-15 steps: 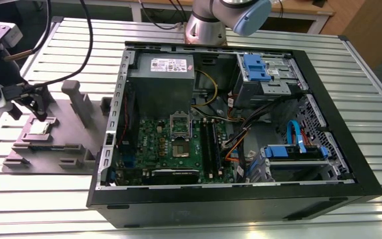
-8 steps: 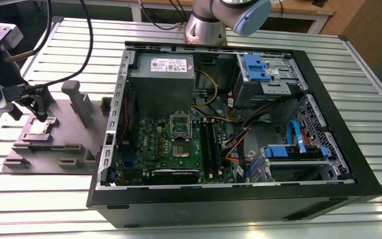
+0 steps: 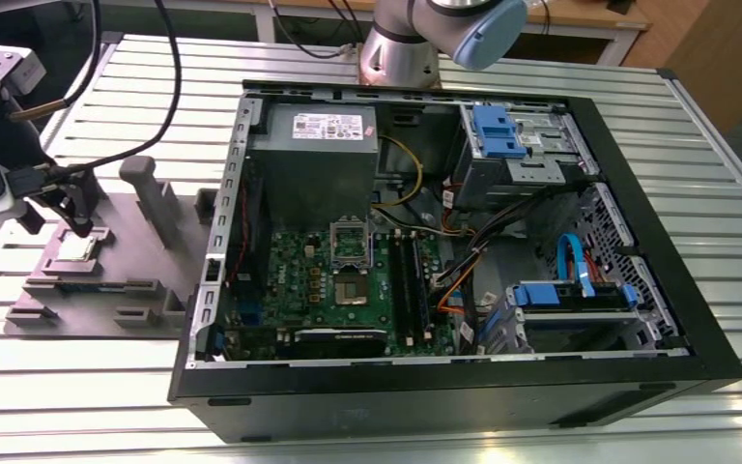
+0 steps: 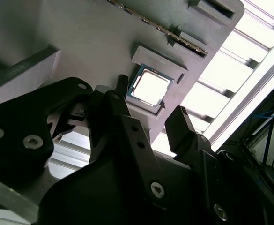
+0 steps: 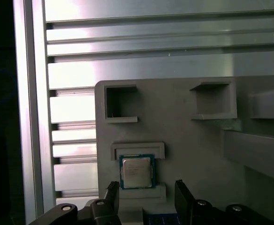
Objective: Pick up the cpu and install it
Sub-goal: 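Pick up the cpu and move it towards the insertion slot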
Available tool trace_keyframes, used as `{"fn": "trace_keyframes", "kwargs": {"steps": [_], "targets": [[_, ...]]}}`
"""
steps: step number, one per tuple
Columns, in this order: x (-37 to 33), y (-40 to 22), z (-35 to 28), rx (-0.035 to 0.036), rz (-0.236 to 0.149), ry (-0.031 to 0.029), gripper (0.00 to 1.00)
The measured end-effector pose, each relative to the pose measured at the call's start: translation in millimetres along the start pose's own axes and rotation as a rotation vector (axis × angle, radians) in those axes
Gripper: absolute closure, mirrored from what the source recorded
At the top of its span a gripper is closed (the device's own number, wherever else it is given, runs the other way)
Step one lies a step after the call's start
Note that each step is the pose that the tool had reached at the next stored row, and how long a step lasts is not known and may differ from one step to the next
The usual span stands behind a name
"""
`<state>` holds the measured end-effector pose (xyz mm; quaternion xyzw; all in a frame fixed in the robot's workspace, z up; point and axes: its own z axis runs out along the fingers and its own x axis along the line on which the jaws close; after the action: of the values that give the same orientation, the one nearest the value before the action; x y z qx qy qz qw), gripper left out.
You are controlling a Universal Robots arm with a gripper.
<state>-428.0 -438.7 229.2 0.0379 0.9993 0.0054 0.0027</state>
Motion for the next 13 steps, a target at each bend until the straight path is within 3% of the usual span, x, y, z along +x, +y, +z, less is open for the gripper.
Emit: {"fn": "trace_keyframes", "kwargs": {"steps": [7,13], "targets": [[0.1,-0.1,9.3,0.0002,0.0,0.0004,0.41],[0.1,-0.2,10.4,0.0005,0.0,0.0005,0.41]]}}
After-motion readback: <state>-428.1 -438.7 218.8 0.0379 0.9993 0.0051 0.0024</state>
